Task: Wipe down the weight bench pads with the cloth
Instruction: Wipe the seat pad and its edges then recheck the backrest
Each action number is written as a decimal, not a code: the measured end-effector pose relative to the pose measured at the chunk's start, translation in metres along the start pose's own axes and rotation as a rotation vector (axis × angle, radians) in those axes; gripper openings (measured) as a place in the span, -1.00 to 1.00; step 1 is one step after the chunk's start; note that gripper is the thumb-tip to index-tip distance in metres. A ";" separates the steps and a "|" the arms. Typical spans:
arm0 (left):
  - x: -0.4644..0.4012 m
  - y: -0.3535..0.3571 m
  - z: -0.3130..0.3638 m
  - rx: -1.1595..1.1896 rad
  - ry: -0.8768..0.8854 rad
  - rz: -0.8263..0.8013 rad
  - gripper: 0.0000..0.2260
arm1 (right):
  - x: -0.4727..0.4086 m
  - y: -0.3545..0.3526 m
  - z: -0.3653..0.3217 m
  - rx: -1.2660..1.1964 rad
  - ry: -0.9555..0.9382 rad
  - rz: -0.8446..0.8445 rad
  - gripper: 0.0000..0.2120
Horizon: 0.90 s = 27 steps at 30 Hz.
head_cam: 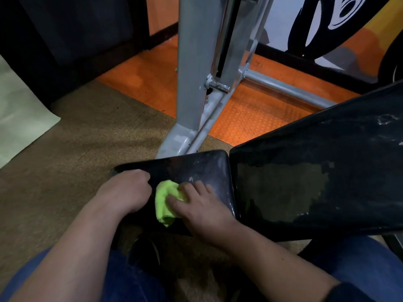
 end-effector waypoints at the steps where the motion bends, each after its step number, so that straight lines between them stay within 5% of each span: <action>1: 0.000 0.000 0.000 -0.001 0.000 -0.001 -0.68 | -0.003 -0.002 -0.001 -0.015 0.047 0.003 -0.46; 7: 0.001 0.000 0.000 0.003 0.011 -0.013 -0.73 | 0.014 0.003 -0.009 0.026 -0.116 -0.017 -0.51; 11: 0.001 -0.001 -0.002 0.005 0.007 -0.017 -0.72 | 0.005 0.001 -0.010 -0.001 0.011 0.014 -0.47; 16: 0.003 0.000 -0.003 0.007 0.018 -0.023 -0.74 | 0.019 0.004 -0.014 0.059 -0.139 -0.014 -0.54; 20: 0.004 0.000 -0.006 0.015 0.011 -0.036 -0.71 | 0.009 0.005 -0.017 0.010 -0.025 0.050 -0.46; 27: 0.004 0.000 -0.008 0.018 0.008 -0.041 -0.71 | 0.017 0.004 -0.010 0.072 -0.130 0.022 -0.51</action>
Point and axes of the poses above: each hand's wrist, its own x-axis away from the middle knuckle, its own y-axis out of the palm, z = x × y, the point moved 2 cm from there along -x, towards the middle knuckle, and after that the axes turned 8 degrees about y, right-handed, at the moved point
